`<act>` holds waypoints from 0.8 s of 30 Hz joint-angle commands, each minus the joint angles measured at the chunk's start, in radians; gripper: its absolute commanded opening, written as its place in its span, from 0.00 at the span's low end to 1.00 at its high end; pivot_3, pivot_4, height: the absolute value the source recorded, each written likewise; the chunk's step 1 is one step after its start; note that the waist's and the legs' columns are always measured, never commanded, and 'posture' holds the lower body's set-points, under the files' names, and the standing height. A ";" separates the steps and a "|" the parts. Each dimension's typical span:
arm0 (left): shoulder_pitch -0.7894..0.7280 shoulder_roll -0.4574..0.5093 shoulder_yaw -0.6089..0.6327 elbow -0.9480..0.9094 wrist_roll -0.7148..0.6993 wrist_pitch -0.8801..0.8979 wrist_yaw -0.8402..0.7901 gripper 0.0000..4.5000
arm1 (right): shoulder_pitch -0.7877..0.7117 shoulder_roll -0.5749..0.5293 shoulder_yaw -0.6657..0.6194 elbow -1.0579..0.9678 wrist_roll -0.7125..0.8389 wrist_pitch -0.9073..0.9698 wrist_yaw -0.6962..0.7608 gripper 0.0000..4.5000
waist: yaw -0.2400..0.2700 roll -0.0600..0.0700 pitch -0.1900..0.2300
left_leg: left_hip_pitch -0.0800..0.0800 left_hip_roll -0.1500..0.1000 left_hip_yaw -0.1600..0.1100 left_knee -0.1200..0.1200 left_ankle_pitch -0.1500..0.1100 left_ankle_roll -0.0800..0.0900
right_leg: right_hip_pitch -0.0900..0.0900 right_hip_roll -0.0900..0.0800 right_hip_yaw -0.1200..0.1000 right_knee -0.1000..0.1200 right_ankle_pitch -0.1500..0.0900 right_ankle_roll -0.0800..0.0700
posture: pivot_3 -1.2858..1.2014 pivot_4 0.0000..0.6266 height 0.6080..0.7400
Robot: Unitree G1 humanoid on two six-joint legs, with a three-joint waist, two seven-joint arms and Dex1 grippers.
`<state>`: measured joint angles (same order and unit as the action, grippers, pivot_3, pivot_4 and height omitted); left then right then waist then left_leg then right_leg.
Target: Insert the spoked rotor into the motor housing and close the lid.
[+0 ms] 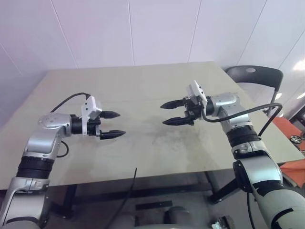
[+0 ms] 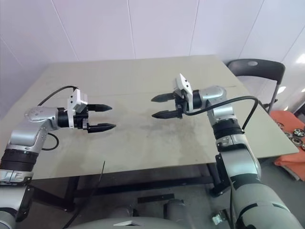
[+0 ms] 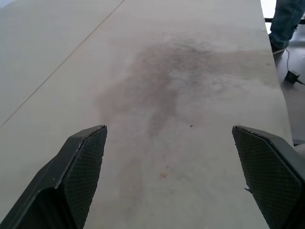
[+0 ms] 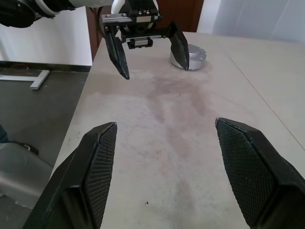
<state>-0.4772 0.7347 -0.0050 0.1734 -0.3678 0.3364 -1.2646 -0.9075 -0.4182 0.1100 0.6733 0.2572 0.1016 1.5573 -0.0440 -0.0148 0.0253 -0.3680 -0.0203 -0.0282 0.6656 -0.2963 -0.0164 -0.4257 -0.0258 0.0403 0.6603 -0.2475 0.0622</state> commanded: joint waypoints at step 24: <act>0.101 0.015 0.075 -0.124 -0.040 0.001 0.092 1.00 | -0.089 0.042 -0.012 0.098 -0.031 -0.047 0.003 0.77 | 0.000 0.000 0.000 | 0.000 0.000 0.000 0.000 0.000 0.000 | 0.000 0.000 0.000 0.000 0.000 0.000 | 0.52 0.00 1.00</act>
<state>-0.3733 0.7422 0.0290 0.0756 -0.3965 0.3454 -1.1857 -0.9662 -0.3771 0.1146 0.7709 0.2187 0.0776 1.5667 -0.0443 -0.0147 0.0254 -0.3680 -0.0202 -0.0281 0.6656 -0.2964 -0.0165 -0.4257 -0.0260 0.0403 0.6603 -0.2475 0.0622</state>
